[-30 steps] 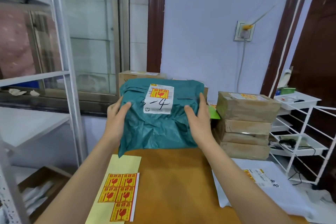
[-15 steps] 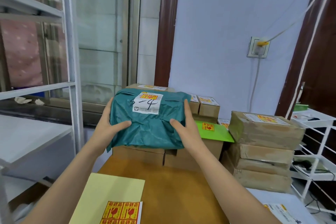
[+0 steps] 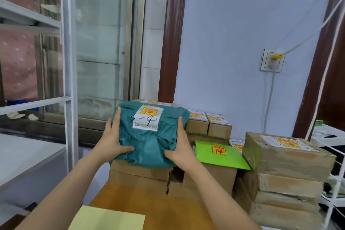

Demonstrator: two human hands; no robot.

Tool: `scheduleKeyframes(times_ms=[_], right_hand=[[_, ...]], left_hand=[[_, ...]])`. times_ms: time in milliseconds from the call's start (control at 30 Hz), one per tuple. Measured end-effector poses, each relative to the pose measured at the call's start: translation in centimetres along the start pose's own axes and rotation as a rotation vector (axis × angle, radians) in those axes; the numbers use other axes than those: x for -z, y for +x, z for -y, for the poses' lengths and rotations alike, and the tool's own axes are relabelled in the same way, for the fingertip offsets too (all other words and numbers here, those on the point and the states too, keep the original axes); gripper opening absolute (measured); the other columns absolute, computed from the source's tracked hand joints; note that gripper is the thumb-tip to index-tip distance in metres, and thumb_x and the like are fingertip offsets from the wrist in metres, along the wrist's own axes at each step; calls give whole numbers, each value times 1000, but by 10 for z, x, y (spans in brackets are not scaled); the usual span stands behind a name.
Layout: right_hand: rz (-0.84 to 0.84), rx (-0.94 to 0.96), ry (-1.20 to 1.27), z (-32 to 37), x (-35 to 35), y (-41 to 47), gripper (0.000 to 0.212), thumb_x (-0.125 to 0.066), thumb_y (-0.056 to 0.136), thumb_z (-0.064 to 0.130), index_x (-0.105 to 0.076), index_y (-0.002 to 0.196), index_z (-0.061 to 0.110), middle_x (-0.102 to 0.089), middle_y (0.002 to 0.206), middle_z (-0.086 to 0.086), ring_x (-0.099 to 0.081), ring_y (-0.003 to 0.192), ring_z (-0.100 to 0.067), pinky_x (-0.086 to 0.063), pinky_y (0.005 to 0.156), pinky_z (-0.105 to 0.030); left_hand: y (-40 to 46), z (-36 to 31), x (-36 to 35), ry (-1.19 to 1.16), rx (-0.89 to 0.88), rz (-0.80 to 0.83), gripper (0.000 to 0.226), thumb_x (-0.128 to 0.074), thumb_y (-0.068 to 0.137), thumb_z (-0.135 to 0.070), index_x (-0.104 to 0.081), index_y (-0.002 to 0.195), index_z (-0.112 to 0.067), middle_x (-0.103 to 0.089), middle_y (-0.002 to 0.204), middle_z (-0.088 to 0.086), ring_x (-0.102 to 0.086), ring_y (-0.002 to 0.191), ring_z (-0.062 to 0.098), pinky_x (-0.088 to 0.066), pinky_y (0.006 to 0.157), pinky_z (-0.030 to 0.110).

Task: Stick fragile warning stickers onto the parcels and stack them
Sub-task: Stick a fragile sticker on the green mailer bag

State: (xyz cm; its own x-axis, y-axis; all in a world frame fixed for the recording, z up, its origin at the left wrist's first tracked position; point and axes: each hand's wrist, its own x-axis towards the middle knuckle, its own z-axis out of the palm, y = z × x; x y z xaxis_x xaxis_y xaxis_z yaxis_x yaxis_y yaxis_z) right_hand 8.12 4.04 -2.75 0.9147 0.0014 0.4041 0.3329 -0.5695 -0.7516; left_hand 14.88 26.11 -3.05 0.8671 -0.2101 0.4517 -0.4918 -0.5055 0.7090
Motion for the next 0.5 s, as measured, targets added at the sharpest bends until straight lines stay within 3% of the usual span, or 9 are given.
scheduleKeyframes(times_ms=[100,233,500], right_hand=[[57,-28,-80,-15,-11,1,106,-61,82,5,14,148,40,-6,156,3,-17,142,-15,-22,105,-17],[29,-54,-147,-29,-15,-1,92,-61,89,15,5,150,38,-19,153,4,-36,132,-14,-32,99,-17],[-86,-18,-310,-26,-8,4,66,-54,93,35,-19,150,33,-48,137,-2,-50,120,-21,-43,95,-32]], left_hand=[[-4,23,-17,35,143,54,128,-84,67,-11,11,147,-38,-17,149,16,-35,131,35,-31,109,46],[-5,34,-28,56,148,-33,113,-80,72,-12,-1,150,-35,-21,147,16,-42,126,35,-36,105,45],[-6,29,-22,121,135,-124,98,-78,76,-22,-14,149,-39,-38,139,13,-47,119,32,-42,97,42]])
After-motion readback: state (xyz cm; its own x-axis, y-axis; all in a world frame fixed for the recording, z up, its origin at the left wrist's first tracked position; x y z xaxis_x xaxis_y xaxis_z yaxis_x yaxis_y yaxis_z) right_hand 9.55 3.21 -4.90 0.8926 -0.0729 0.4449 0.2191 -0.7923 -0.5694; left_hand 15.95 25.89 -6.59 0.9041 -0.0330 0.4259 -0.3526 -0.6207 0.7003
